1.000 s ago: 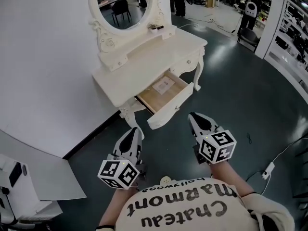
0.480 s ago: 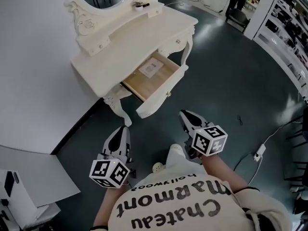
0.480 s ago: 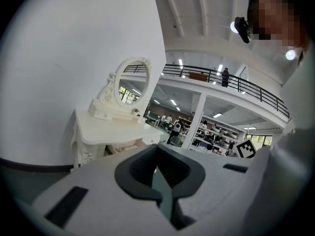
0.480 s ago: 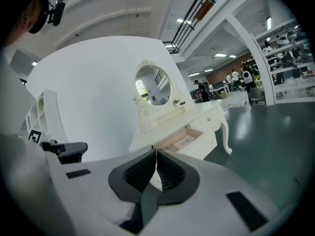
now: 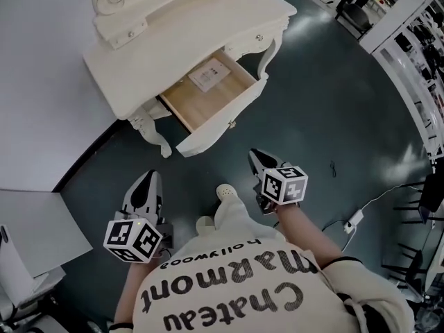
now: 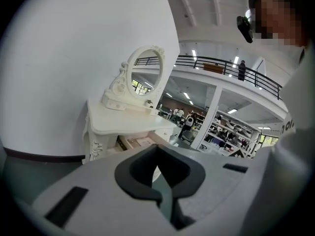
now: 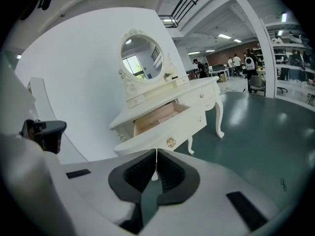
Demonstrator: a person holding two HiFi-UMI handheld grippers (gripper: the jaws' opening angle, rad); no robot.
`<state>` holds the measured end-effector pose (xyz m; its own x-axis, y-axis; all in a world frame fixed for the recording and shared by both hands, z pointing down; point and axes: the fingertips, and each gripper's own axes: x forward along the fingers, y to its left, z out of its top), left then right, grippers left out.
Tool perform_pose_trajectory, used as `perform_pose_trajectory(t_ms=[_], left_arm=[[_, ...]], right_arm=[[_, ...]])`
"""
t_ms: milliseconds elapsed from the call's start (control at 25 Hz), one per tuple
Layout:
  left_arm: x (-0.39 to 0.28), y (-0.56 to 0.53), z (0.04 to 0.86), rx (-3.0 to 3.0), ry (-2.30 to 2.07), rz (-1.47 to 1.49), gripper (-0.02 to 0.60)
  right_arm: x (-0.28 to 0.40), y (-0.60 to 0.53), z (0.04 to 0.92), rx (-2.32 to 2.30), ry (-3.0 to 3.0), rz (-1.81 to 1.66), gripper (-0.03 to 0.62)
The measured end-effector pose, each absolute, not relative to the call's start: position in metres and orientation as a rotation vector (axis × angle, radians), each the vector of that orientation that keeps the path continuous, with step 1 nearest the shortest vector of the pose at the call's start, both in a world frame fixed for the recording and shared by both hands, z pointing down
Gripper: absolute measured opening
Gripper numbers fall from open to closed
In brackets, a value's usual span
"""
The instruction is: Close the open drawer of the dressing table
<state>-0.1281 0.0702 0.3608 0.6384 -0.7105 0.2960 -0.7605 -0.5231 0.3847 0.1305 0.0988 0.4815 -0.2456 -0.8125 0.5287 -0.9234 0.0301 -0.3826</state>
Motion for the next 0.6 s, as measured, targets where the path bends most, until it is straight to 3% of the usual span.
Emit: perform_pose_trajectory(t_ms=[320, 400, 480, 600], left_arm=[[-0.133, 0.037, 0.348, 2.288, -1.342, 0.126, 0.008], [-0.134, 0.031, 0.346, 2.261, -1.379, 0.119, 0.008], [-0.134, 0.025, 0.346, 2.237, -1.402, 0.116, 0.008], [-0.134, 0.018, 0.349, 2.210, -1.430, 0.121, 0.008]], right_arm=[[0.158, 0.051, 0.524, 1.638, -2.133, 1.035, 0.037], [0.159, 0.040, 0.528, 1.587, -2.155, 1.029, 0.071], [0.157, 0.029, 0.534, 1.536, -2.166, 1.023, 0.151], [0.154, 0.015, 0.541, 1.468, -2.175, 0.996, 0.160]])
